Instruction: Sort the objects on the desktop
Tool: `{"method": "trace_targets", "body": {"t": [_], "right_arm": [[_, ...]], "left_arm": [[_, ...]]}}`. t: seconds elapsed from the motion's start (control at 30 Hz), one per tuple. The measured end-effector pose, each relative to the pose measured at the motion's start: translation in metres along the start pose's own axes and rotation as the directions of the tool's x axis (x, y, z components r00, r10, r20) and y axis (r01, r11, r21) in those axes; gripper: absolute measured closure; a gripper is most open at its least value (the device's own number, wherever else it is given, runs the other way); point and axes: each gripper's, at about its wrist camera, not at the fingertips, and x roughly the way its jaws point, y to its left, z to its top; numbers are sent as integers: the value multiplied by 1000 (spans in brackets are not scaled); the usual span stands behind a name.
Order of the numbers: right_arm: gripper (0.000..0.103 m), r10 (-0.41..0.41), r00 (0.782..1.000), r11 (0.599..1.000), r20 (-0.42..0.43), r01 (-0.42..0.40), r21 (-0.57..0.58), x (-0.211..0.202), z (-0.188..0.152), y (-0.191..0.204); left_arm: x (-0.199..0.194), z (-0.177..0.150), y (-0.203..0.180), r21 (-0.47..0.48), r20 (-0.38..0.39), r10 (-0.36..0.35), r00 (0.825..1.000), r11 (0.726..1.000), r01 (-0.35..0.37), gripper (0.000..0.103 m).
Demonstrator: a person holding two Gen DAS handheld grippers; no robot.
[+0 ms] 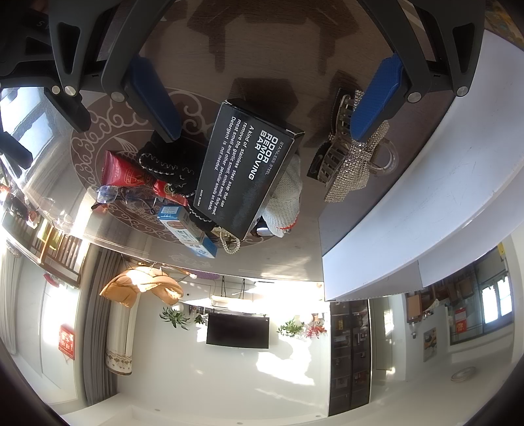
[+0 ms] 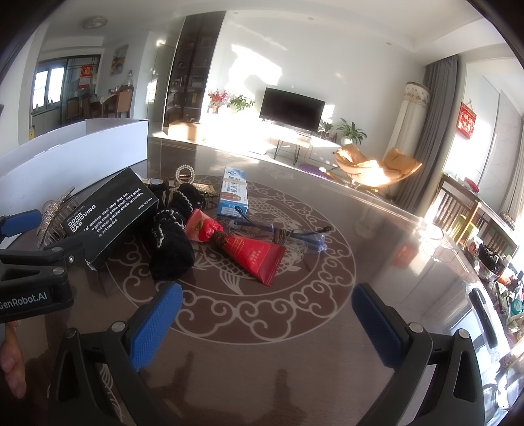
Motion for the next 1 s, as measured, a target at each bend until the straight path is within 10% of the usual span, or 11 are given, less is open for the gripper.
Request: {"method": "trace_targets", "body": {"t": [1.0], "right_arm": [[0, 6, 1000, 1000, -8, -6, -4, -4, -11, -5]], "left_arm": [[-1, -2, 0, -4, -12, 4, 1000, 1000, -4, 0]]}}
